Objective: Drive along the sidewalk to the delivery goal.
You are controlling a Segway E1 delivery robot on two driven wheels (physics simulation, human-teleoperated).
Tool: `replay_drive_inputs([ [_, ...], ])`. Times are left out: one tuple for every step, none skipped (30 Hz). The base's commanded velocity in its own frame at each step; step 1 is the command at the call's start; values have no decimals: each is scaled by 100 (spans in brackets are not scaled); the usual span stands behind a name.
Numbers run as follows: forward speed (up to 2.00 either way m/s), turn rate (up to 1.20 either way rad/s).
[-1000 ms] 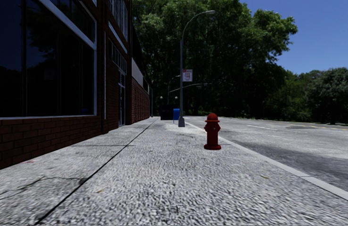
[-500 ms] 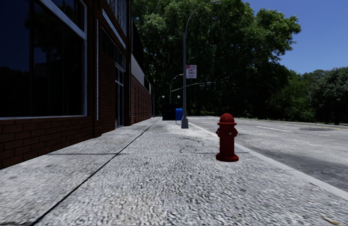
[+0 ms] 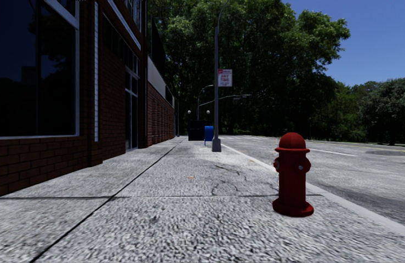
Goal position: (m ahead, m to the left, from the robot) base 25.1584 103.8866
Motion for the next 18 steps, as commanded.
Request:
replay_drive_inputs([
  [200,0],
  [200,0],
  [200,0],
  [200,0],
  [200,0],
  [200,0],
  [200,0],
  [200,0],
  [200,0],
  [200,0],
  [200,0],
  [200,0],
  [200,0],
  [200,0],
  [200,0],
  [200,0],
  [200,0],
  [200,0],
])
